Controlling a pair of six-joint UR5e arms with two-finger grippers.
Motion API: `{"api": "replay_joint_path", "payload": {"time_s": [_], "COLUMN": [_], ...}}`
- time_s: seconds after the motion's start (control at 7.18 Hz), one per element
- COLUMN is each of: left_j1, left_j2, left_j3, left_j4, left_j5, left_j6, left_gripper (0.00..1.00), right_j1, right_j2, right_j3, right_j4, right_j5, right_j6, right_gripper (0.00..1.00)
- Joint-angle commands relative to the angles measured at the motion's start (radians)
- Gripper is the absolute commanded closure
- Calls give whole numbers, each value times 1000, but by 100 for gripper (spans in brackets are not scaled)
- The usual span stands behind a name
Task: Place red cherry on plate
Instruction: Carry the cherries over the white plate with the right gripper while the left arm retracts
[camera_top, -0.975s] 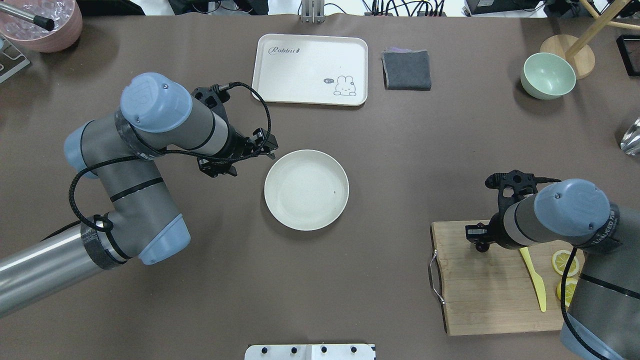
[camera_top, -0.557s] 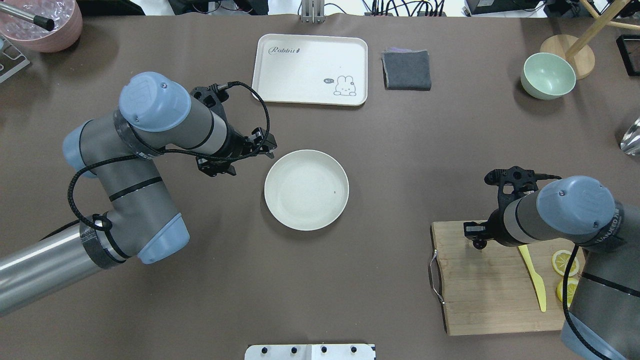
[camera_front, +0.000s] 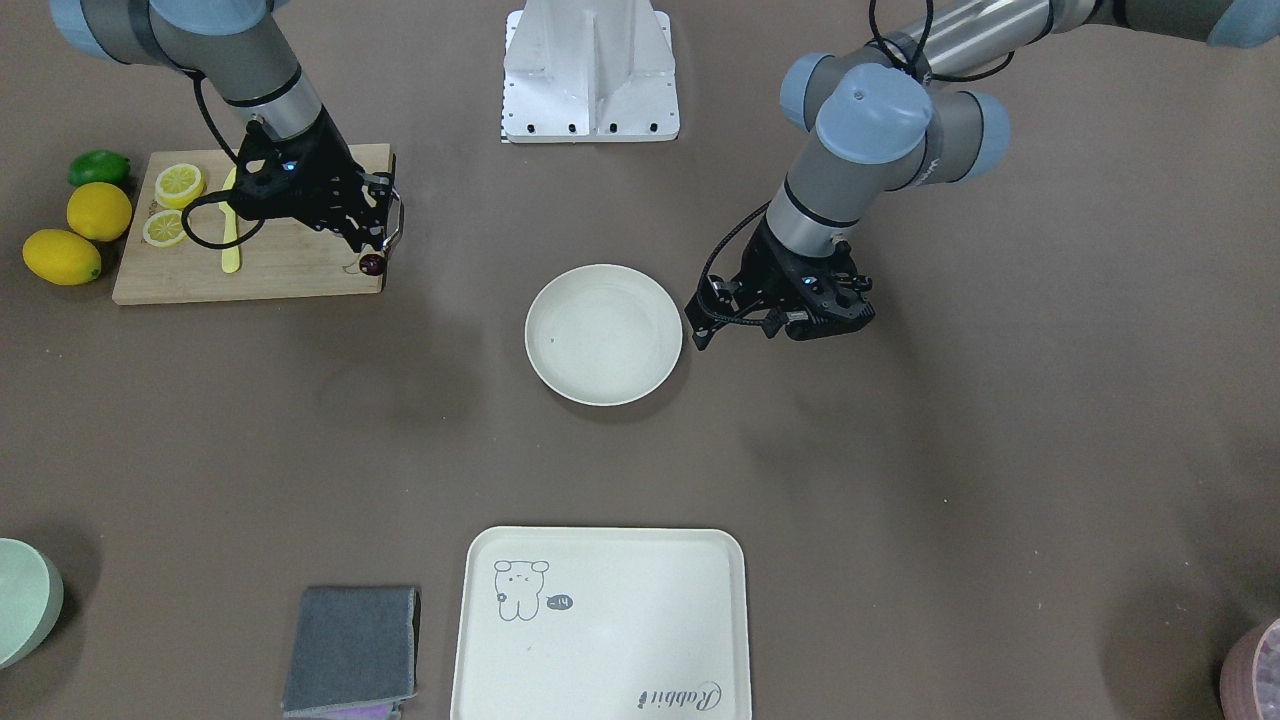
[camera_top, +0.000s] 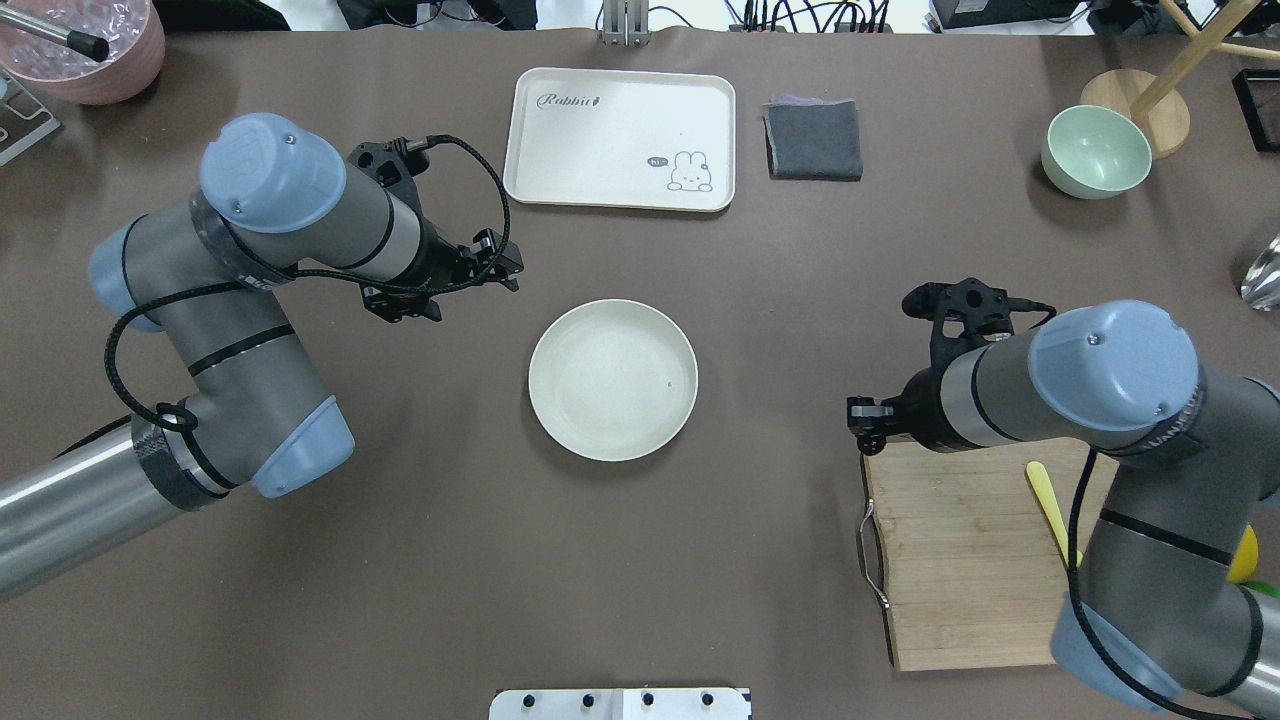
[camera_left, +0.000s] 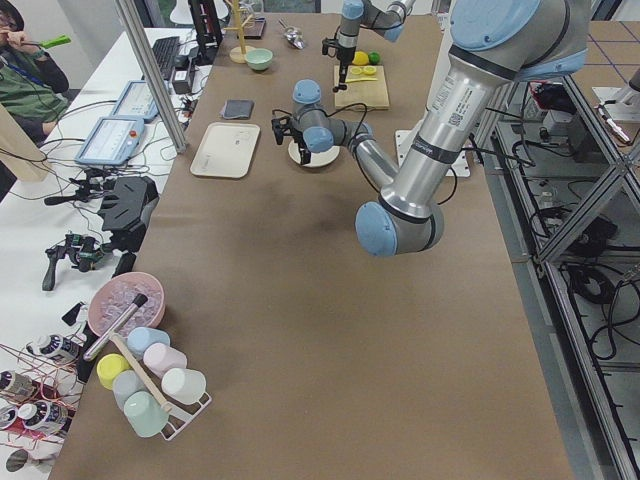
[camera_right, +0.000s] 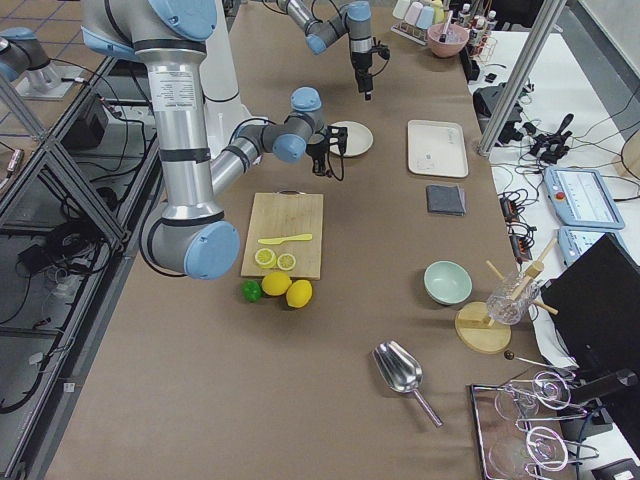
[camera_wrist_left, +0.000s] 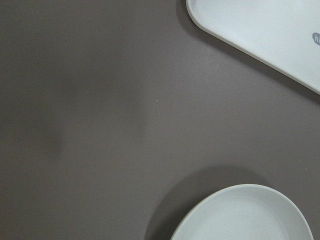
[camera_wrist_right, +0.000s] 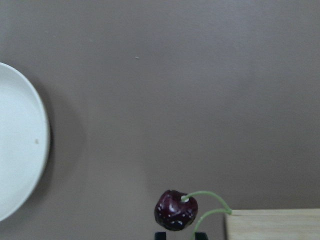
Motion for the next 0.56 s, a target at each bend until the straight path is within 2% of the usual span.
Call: {"api": "replay_joint_path", "payload": {"time_s": [0.0, 0.14, 0.28, 0.42], "left_j1": [-58, -71, -84, -94], "left_j2": [44, 55, 56, 58], "left_j3": [5, 5, 10, 22], "left_j4": [-1, -1, 1, 1], "left_j5": [-6, -6, -6, -8], "left_j6": [103, 110, 110, 136], "left_gripper": [2, 2, 2, 2], "right_j1": [-22, -57, -108, -131], "right_j2": [215, 307, 378, 430], "right_j3": [-143, -210, -272, -316], "right_j4": [-10, -10, -10, -3], "right_j5": [-2, -32, -104, -123], "right_j6": [50, 70, 87, 120], "right_gripper": [100, 100, 100, 100]}}
